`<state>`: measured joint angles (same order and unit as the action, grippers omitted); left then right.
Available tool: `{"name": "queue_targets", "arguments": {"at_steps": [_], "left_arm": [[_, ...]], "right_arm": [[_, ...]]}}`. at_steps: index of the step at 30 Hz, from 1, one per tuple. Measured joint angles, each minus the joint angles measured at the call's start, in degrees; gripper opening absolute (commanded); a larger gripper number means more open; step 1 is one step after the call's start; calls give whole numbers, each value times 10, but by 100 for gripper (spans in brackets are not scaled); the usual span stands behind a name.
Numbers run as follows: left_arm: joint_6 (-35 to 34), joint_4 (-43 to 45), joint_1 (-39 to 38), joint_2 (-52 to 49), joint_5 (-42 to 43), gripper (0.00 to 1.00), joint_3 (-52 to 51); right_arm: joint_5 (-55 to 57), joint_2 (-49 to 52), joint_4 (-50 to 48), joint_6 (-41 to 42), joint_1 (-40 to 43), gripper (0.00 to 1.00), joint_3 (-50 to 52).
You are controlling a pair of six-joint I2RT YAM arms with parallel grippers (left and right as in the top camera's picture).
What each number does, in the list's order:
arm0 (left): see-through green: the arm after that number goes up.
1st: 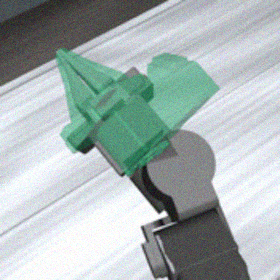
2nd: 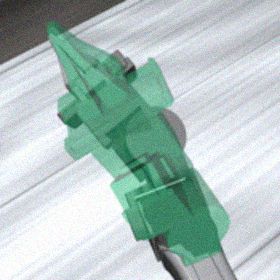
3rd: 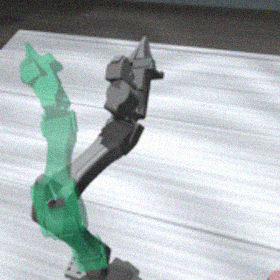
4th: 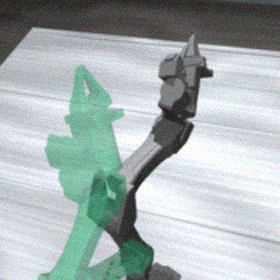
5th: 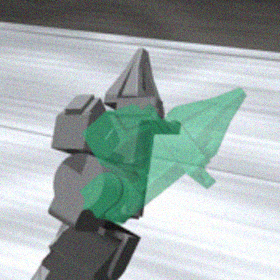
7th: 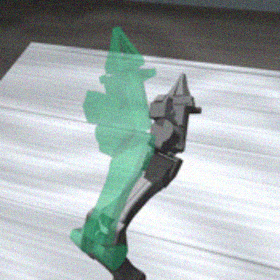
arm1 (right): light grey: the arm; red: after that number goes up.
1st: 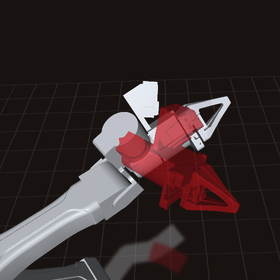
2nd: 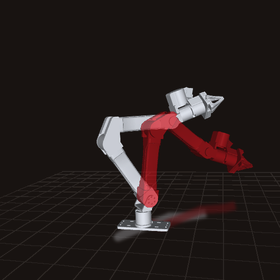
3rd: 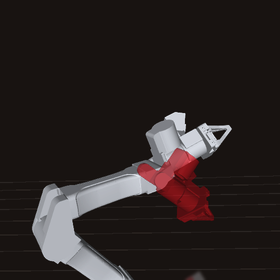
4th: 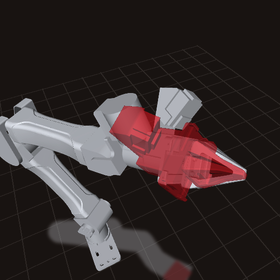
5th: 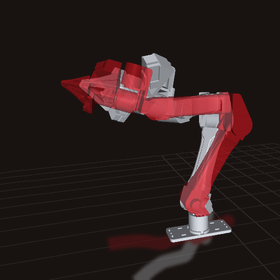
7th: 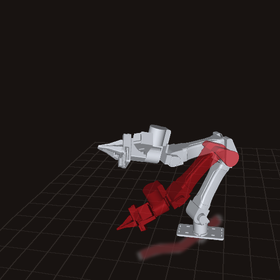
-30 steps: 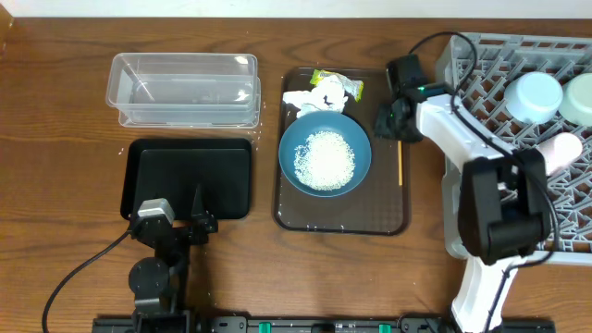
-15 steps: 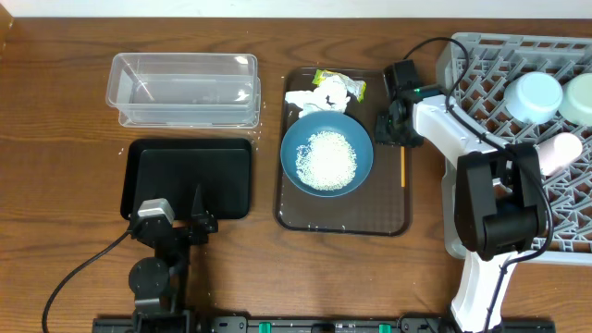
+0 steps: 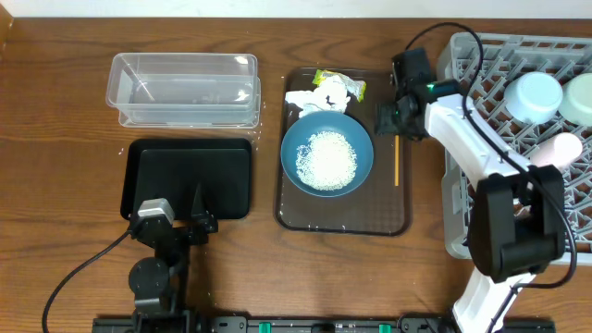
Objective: Sort waste into correct bins and load items into the dishwasher rack
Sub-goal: 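Grasp the wooden chopstick on the tray with the right gripper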
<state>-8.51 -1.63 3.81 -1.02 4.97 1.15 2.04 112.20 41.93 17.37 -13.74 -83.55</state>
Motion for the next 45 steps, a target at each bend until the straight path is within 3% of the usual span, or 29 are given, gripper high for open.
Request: {"name": "queue_targets", "arguments": {"at_steps": [15,18,23,28,39,45], "left_arm": [[0,0,0,0,0,92,0],[0,0,0,0,0,92,0],[0,0,0,0,0,92,0],[0,0,0,0,0,92,0],[0,0,0,0,0,92,0],[0,0,0,0,0,92,0]], "right_arm": [[3,75,-25,-12,0,54,0],[3,78,-26,-13,0,43,0],[13,83,-24,-1,0,13,0],[21,83,-24,18,0,1,0],[-3,74,-1,23,8,1,-9],[-22,-15,7,-23,72,1,-45]]}}
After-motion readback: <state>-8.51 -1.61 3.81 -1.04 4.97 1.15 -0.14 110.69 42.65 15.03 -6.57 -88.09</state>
